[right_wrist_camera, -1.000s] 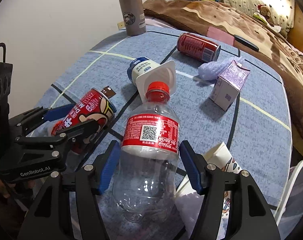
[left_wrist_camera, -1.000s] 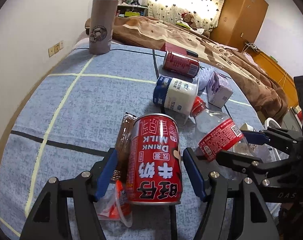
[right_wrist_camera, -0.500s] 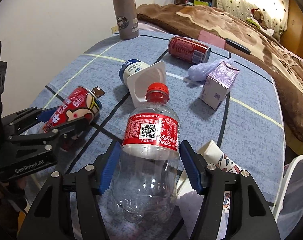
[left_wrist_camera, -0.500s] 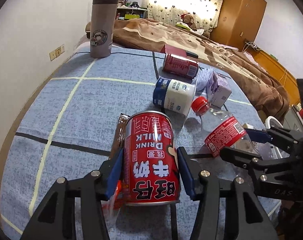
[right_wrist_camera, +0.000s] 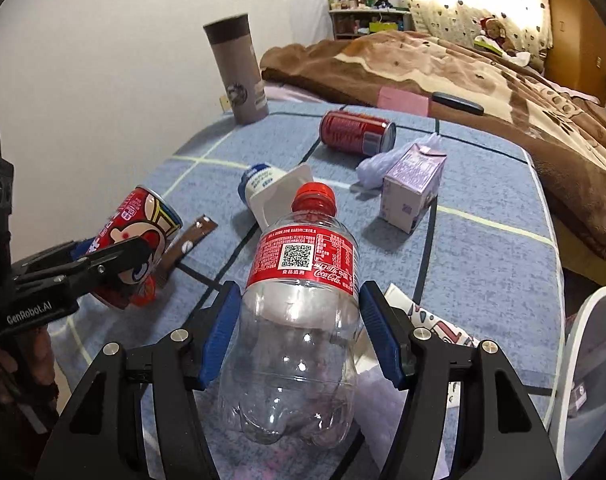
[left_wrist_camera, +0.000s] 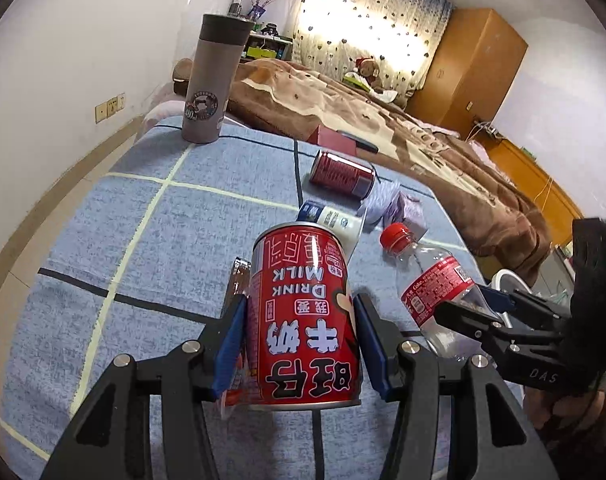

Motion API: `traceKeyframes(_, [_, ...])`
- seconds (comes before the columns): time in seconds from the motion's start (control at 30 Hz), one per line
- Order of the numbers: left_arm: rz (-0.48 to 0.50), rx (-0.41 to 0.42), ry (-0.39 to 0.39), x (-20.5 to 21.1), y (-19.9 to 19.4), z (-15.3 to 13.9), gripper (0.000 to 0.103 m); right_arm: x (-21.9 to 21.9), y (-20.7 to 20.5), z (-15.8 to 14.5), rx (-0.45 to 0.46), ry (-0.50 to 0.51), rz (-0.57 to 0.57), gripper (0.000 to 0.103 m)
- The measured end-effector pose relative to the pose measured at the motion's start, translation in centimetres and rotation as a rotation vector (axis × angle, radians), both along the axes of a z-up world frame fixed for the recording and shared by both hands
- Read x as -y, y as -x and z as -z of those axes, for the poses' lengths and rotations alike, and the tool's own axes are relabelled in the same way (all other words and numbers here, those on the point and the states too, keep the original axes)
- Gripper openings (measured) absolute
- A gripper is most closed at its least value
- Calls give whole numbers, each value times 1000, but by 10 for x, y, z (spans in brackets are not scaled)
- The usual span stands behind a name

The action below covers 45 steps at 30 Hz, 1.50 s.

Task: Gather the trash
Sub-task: 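Lift the bottle and milk can and carry them toward the wastebasket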

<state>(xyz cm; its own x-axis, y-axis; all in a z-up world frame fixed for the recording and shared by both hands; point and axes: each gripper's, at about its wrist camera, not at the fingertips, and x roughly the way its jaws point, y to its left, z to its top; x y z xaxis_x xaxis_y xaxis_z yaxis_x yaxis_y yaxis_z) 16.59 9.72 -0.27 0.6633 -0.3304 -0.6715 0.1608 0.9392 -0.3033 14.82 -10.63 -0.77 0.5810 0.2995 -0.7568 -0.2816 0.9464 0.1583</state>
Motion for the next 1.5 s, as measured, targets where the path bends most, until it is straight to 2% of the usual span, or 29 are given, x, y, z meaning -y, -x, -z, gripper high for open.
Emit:
traceKeyframes(0.3, [23,27,-56,23,9,-11,55,13,8,-10,53,-53,20,63])
traceKeyframes(0.67, [105,75,-77,73,19,-26,55,52,28,-24,118,-85,109,63])
traceKeyframes(1.03, [231,107,-82,147,23,-37,55,107,48,-32,167,-85,247,63])
traceKeyframes(1.3, [331,106,-69,202,21,-38,55,149,59,-31,167,-80,358,63])
traceKeyframes(1.5, [411,136,-77,245,22,-44,55,178,67,-28,167,-78,437,63])
